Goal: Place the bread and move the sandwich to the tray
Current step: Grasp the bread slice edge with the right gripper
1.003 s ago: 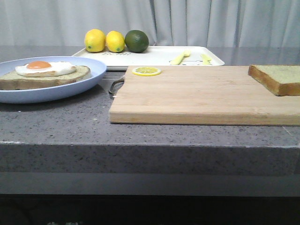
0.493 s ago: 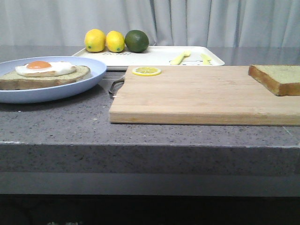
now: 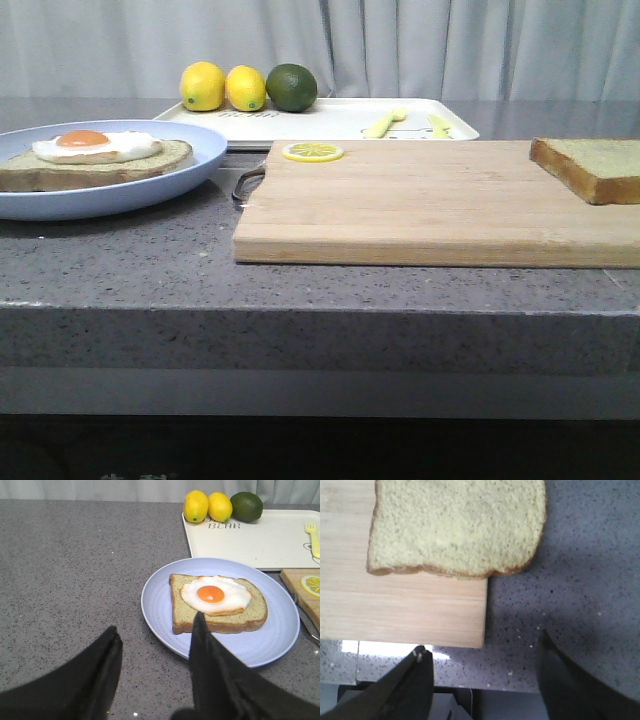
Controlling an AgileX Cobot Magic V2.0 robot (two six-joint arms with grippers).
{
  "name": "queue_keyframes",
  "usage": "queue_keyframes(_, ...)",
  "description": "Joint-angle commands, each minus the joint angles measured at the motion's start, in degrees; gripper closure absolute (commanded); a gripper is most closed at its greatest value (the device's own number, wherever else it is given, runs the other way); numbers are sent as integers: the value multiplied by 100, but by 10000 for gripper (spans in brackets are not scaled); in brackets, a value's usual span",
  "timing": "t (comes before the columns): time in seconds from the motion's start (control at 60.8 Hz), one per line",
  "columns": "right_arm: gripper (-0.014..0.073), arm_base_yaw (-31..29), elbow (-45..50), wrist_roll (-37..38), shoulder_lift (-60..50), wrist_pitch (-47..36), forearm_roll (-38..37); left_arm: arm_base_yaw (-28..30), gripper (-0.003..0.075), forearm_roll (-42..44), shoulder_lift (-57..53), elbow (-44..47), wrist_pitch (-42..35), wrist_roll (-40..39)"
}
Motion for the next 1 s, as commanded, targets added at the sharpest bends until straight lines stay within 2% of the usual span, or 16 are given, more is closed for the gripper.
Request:
queue_keyframes(0.0, 130, -348, -410, -249, 181, -81, 248, -37, 437, -67, 71, -154, -452, -49)
queue_keyframes(0.148, 130, -1519, -571, -1105, 645, 168, 1438, -37, 469, -67, 71, -154, -452, -49)
queue_keyframes(0.28, 130, -2811, -571, -2085, 1249, 510, 3079, -37, 490, -67, 71, -154, -452, -49)
queue_keyframes(0.395, 130, -3364, -571, -2744, 1698, 690, 4011, -37, 502, -67, 71, -154, -452, -49)
queue_keyframes(0.493, 130, -3537, -571, -3129, 2099, 765, 4579, -37, 511, -67, 71, -154, -452, -49)
queue_keyframes(0.74, 130, -3515, -571, -3702, 2805, 823, 5278, -37, 510, -67, 71, -154, -452, -49)
queue_keyframes(0.987, 130, -3371, -571, -3904, 3158, 881, 5470, -37, 511, -67, 71, -154, -452, -49)
